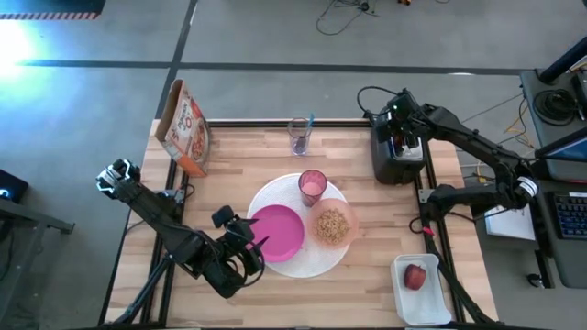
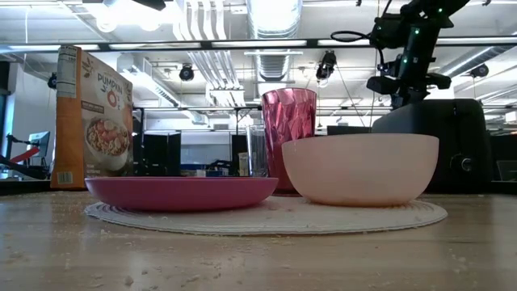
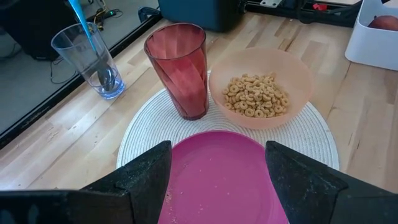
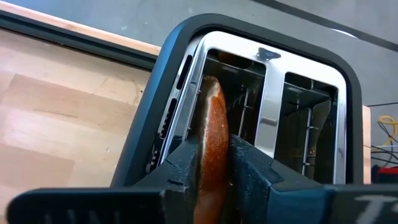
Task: Arrange a breakfast setting
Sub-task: Put the toasted bread on the pink plate
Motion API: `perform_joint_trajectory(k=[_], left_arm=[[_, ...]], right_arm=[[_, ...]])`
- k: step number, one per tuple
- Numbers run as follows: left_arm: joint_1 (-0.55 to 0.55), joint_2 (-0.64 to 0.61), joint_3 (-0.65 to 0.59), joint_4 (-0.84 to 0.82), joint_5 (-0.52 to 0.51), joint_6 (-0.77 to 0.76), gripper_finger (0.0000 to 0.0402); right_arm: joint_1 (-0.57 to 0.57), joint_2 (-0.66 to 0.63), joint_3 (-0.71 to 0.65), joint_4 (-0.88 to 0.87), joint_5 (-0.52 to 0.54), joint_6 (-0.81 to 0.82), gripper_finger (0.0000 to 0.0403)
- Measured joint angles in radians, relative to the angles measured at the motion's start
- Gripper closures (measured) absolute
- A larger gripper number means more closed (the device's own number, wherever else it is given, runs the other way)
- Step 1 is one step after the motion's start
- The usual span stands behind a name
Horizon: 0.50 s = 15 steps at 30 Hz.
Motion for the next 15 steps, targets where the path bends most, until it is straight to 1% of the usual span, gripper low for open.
perform_joint_trajectory(k=[7,15], left_arm=[[0.000,0.000,0.000,-0.001,0.000,0.000,0.0159],[0.000,0.000,0.000,-0.001,-0.001,0.000,0.0159]], right_arm=[[0.000,0.001,-0.002,-0.004,-0.002,-0.002,0.0372],[0.000,0.001,0.005,-0.009,-0.011,-0.022,0.0377]])
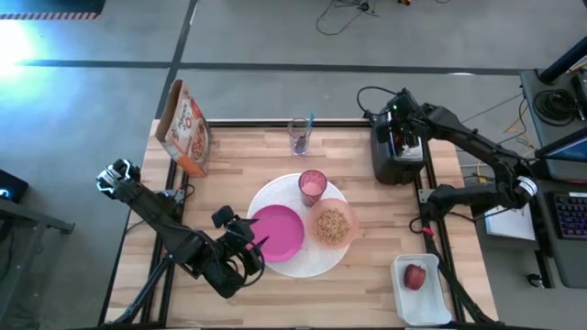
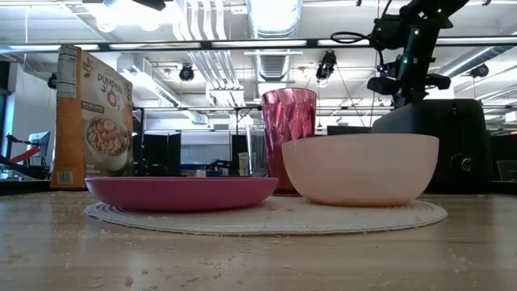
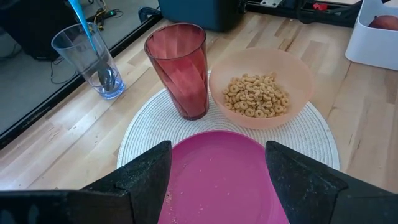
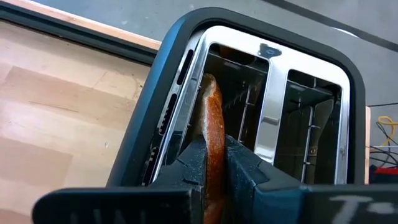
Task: Arrange a breakfast setting
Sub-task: Put the toasted bread on the pink plate
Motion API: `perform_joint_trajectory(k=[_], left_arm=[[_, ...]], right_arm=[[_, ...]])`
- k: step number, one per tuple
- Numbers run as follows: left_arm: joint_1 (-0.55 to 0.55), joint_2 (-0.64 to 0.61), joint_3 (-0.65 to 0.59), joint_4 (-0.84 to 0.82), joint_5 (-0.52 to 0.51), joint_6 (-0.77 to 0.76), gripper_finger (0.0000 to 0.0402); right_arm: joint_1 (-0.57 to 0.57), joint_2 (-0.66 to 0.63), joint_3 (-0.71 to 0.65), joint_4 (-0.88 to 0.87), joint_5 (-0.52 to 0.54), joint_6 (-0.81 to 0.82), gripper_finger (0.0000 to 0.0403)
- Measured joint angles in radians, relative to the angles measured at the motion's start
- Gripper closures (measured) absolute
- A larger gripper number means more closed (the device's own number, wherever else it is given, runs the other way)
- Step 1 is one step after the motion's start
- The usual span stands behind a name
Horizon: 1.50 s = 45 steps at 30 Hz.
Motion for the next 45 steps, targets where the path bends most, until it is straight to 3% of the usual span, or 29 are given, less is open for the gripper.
perform_joint_trajectory(k=[26,45], left_arm=[[0.000,0.000,0.000,0.027,-0.018,-0.019,0.0159],[0.000,0.000,0.000,0.036,-0.018,-0.019,0.0159]], right_arm=[[0.000,0.001,0.326,-0.176,-0.023,-0.072,0.0378],[0.000,0.055,0.238,-0.220,-0.005,-0.070,0.0379]])
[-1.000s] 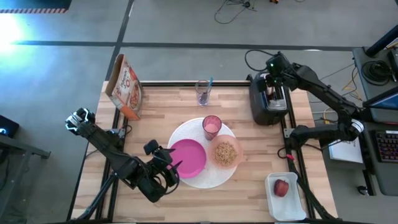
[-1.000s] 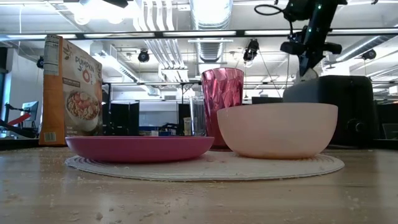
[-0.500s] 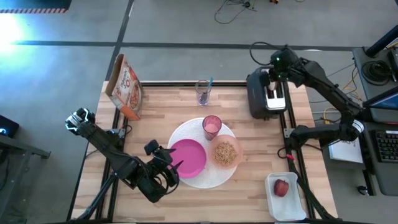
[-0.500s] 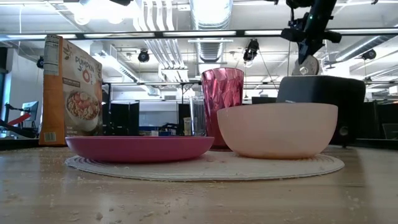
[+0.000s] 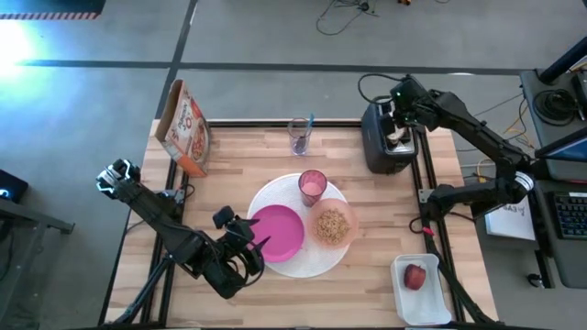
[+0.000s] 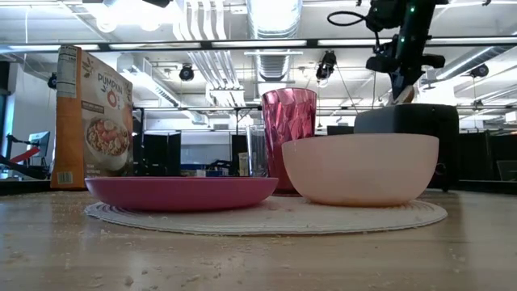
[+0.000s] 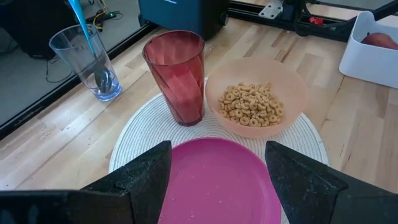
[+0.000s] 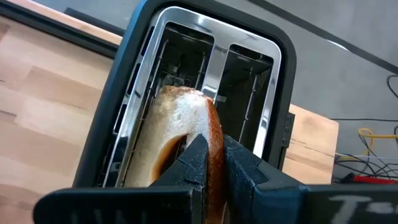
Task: Arrange a breakfast setting
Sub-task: Put the toasted bread on the pink plate
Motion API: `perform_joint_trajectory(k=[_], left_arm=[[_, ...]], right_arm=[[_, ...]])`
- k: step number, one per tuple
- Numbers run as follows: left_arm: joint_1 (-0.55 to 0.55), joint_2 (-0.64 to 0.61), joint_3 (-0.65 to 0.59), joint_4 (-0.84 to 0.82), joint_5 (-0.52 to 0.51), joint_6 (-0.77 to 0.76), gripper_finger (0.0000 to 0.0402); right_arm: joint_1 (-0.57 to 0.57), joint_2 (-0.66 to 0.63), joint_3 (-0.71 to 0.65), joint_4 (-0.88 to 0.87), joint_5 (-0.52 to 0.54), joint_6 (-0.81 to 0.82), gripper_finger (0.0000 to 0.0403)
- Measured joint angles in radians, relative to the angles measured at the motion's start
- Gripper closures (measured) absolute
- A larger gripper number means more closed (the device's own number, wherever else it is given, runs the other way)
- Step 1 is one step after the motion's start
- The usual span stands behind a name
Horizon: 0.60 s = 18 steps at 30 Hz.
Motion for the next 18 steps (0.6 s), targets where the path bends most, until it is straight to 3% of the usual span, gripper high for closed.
perform_joint_trajectory(k=[18], left_arm=[[0.000,0.000,0.000,0.005,-0.005,0.000,0.0159]], right_arm=[[0.000,-0.025,0.122,-0.037,-0.019,-0.018,0.0379]])
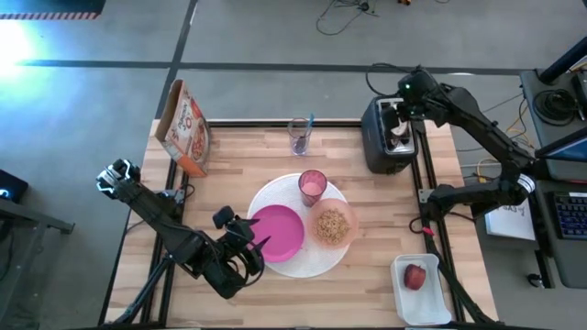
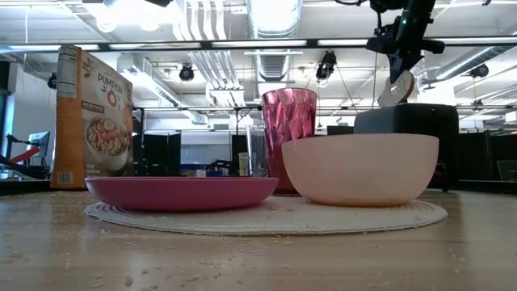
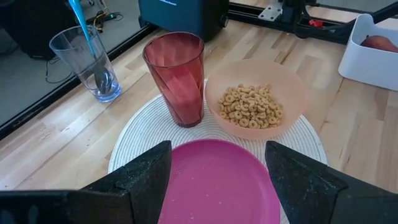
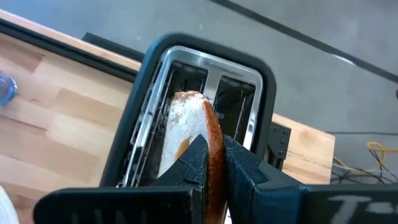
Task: Arrange a breakfast setting
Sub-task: Put the toasted bread on the pink plate
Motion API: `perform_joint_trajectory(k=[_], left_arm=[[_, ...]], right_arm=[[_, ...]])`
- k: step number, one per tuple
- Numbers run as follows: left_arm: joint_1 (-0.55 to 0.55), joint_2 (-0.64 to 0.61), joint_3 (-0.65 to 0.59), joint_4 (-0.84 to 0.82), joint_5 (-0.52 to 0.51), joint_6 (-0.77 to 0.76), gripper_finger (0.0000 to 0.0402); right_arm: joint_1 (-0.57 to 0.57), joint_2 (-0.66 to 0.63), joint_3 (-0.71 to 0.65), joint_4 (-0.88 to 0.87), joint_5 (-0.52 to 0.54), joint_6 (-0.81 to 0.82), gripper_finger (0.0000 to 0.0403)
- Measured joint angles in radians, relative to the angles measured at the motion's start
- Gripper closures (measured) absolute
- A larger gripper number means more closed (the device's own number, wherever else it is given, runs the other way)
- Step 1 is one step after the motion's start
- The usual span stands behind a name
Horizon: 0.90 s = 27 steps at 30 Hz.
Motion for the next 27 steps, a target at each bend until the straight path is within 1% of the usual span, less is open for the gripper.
perform_joint_trajectory(k=[4,7,9,12,16,18,19,21,27], left_arm=[[0.000,0.000,0.000,0.001,0.000,0.000,0.0159],[0.000,0.000,0.000,0.006,0.000,0.000,0.0159],[0.000,0.000,0.000,0.010,0.000,0.000,0.0159],[0.000,0.000,0.000,0.011,-0.001,0.000,0.0159],[0.000,0.000,0.000,0.018,-0.001,0.000,0.0159],[0.000,0.000,0.000,0.020,-0.001,0.000,0.0159],[0.000,0.000,0.000,0.025,-0.001,0.000,0.0159],[0.000,0.000,0.000,0.036,-0.001,0.000,0.0159],[0.000,0.015,0.000,0.071,-0.004,-0.002,0.0159]], right_arm=[[0.000,0.000,0.055,-0.031,-0.031,0.000,0.0379],[0.000,-0.003,0.095,-0.047,-0.101,0.008,0.0379],[0.000,-0.007,0.110,-0.043,-0.203,0.008,0.0379],[0.000,-0.018,0.122,-0.031,-0.395,0.004,0.0379],[0.019,-0.037,0.122,-0.006,-0.655,-0.048,0.0379],[0.047,-0.047,0.122,0.013,-0.746,-0.070,0.0379],[0.066,-0.051,0.122,0.023,-0.775,-0.079,0.0379],[0.115,-0.057,0.119,0.050,-0.796,-0.086,0.0379],[0.298,-0.056,0.085,0.153,-0.796,-0.086,0.0379]])
